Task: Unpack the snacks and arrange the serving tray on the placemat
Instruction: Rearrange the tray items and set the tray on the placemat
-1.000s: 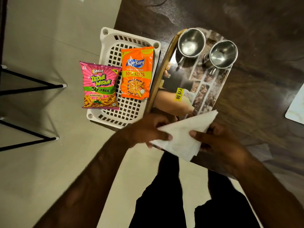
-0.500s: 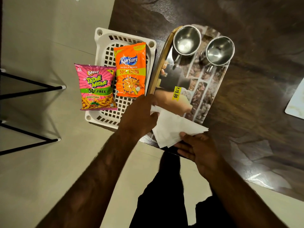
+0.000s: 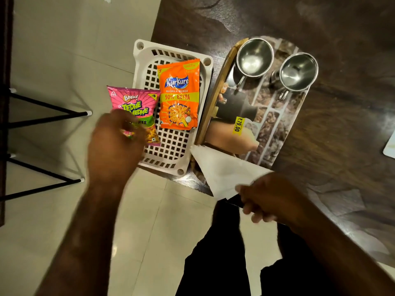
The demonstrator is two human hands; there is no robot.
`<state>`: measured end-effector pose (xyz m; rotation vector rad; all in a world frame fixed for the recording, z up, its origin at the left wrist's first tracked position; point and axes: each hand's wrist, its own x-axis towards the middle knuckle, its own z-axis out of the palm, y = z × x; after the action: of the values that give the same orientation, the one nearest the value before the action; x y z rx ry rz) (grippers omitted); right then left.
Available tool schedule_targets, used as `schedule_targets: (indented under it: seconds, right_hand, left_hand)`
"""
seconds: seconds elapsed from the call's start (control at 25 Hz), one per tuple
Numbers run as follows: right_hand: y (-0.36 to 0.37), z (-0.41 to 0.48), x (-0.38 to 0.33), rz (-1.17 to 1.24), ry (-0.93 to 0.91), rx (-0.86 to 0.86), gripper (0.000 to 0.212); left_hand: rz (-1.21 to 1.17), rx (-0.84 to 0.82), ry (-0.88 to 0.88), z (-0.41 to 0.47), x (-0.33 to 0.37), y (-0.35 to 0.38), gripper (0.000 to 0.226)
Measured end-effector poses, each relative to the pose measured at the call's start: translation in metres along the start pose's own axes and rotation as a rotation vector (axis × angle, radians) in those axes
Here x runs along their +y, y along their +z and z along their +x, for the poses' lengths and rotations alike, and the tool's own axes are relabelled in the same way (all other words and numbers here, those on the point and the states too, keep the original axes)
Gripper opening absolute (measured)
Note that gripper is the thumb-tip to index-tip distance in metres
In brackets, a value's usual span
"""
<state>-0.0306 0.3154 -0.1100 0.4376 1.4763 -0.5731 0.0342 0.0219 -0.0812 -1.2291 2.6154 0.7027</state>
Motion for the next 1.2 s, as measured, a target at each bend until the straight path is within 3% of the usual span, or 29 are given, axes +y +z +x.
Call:
schedule_targets:
  seconds: [0.08, 0.2, 0.28, 0.4, 0.44, 0.6, 0.72, 0.84, 0.92, 1.04, 1.2]
  right_hand:
    - [-0.001, 0.004, -0.033, -0.008, -0.288, 0.185, 0.027]
    - [0.012, 0.021, -0.11, -0.041, -0.56, 0.384, 0.02]
    - [0.028, 0.035, -0.155, -0.11, -0.625, 0.497, 0.026]
    - [0.046, 0.054, -0.184, -0.173, -0.599, 0.645, 0.052]
    - [0.049, 0.058, -0.187, -0.166, -0.586, 0.652, 0.053]
    - [0.053, 0.062, -0.173, 0.081, -0.668, 0.462, 0.021]
    - [0.036, 0.048, -0.124, 0.397, -0.675, 0.27, 0.027]
    - [0.004, 0.03, -0.062, 0.635, -0.509, 0.181, 0.034]
    - [-0.014, 0.024, -0.033, 0.799, -0.397, 0.177, 0.036]
    - [-0.037, 0.023, -0.021, 0.889, -0.381, 0.284, 0.034]
    - [-0.06, 0.034, -0.024, 0.79, -0.401, 0.444, 0.039]
  left_hand:
    - [-0.01, 0.068, -0.193, 0.037, -0.022, -0.016, 0.045]
    - [-0.092, -0.172, -0.295, 0.068, -0.025, -0.008, 0.064]
    - [-0.066, -0.218, -0.2, 0.071, -0.02, 0.004, 0.055]
    - [-0.095, -0.184, -0.17, 0.069, -0.019, 0.012, 0.05]
    - [-0.152, -0.184, -0.172, 0.068, -0.02, 0.013, 0.048]
    - [-0.398, -0.23, -0.136, 0.06, -0.02, 0.015, 0.042]
    - [-0.687, -0.31, -0.166, 0.051, -0.016, 0.007, 0.038]
    - [-0.87, -0.431, -0.129, 0.036, 0.0, 0.005, 0.036]
    - [-0.864, -0.549, -0.094, 0.025, 0.022, 0.019, 0.037]
    - [-0.781, -0.669, -0.028, 0.017, 0.057, 0.058, 0.042]
    - [-0.551, -0.546, 0.047, 0.021, 0.083, 0.094, 0.034]
